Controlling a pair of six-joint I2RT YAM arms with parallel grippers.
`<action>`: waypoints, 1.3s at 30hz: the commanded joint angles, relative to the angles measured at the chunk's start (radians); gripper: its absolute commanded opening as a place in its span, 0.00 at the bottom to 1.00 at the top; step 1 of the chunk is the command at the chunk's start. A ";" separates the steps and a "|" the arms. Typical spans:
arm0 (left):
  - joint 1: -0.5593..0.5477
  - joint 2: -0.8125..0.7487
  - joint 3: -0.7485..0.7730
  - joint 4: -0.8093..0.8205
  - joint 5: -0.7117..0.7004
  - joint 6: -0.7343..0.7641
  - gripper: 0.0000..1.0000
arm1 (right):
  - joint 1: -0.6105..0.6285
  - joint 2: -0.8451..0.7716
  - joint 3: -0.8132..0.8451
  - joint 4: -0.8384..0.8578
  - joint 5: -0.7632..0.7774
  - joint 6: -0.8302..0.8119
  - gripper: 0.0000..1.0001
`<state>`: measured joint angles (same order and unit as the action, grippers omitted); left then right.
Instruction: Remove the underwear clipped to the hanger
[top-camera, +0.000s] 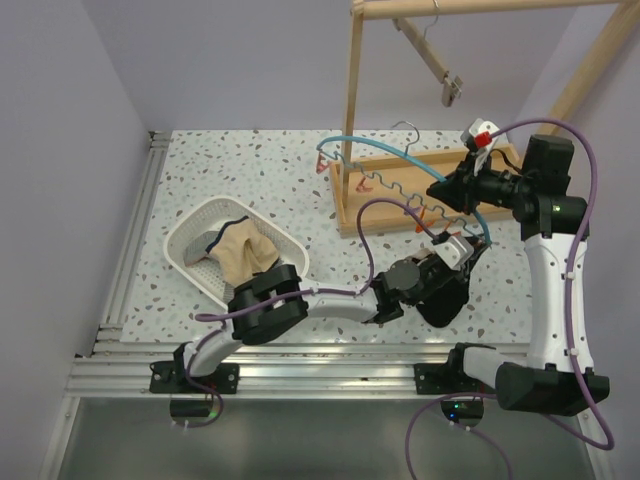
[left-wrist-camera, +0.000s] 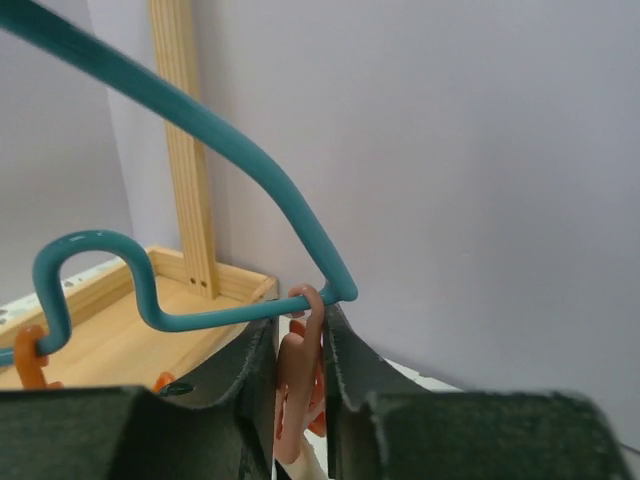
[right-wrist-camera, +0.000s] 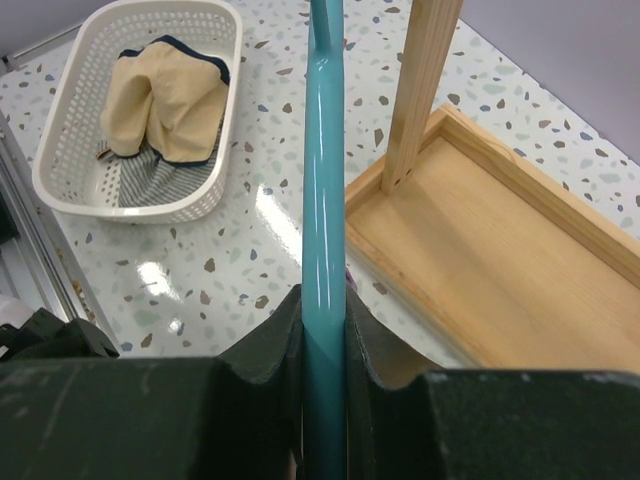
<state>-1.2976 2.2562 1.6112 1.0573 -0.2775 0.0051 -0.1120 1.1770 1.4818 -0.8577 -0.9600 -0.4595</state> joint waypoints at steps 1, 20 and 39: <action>-0.011 0.005 0.041 0.084 -0.032 0.038 0.16 | -0.002 -0.020 0.009 0.055 -0.037 0.013 0.00; -0.012 -0.362 -0.439 0.109 0.231 0.076 1.00 | -0.002 -0.022 0.015 0.046 -0.011 -0.007 0.00; 0.011 -0.299 -0.441 -0.476 -0.150 -0.341 0.99 | -0.003 -0.020 0.012 0.031 -0.003 -0.039 0.00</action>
<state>-1.2961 1.9362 1.0805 0.6647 -0.2493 -0.1551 -0.1123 1.1767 1.4803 -0.8608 -0.9531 -0.4908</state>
